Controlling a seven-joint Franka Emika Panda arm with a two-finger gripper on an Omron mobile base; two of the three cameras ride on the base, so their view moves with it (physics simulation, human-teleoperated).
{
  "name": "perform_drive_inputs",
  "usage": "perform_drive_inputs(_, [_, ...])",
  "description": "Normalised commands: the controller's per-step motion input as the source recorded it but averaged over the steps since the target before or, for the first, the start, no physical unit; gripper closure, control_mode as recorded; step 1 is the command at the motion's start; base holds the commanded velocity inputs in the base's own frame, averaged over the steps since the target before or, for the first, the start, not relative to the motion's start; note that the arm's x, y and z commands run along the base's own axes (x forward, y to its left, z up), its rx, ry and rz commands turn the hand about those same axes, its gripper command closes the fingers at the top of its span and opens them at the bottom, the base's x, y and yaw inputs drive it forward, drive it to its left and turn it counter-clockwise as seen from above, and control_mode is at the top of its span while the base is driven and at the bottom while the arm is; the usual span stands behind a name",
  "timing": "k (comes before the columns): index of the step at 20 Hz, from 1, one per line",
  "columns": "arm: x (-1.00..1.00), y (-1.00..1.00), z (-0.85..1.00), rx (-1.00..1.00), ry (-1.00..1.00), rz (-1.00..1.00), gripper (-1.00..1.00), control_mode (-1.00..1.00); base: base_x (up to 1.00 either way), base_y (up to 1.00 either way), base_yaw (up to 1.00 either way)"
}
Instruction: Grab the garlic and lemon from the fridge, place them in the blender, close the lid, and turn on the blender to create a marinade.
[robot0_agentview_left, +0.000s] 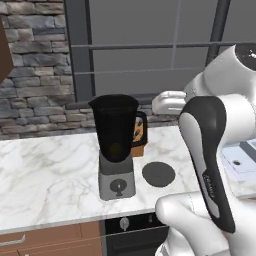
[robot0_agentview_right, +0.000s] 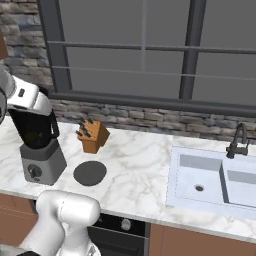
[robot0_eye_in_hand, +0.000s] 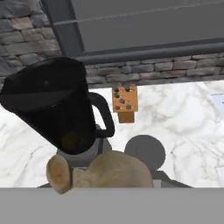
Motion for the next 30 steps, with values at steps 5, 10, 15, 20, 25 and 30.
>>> perform_drive_inputs(5, [0.56,0.90,0.49,-0.12,0.00,0.05,1.00,-1.00,0.00,0.00,0.00])
perform_drive_inputs(10, [0.92,0.76,-0.18,-0.07,0.15,0.05,1.00,-1.00,0.00,0.00,0.00])
perform_drive_inputs(15, [0.85,0.10,-0.50,0.00,0.17,0.07,1.00,-1.00,0.00,0.00,0.00])
perform_drive_inputs(20, [0.65,0.00,-0.52,0.00,0.15,0.11,1.00,-1.00,0.00,0.00,0.00])
perform_drive_inputs(25, [0.33,0.13,-0.58,0.00,0.16,0.10,1.00,-1.00,0.00,0.00,0.00])
perform_drive_inputs(30, [0.19,0.22,-0.52,0.00,0.09,0.09,1.00,-1.00,0.00,0.00,0.00])
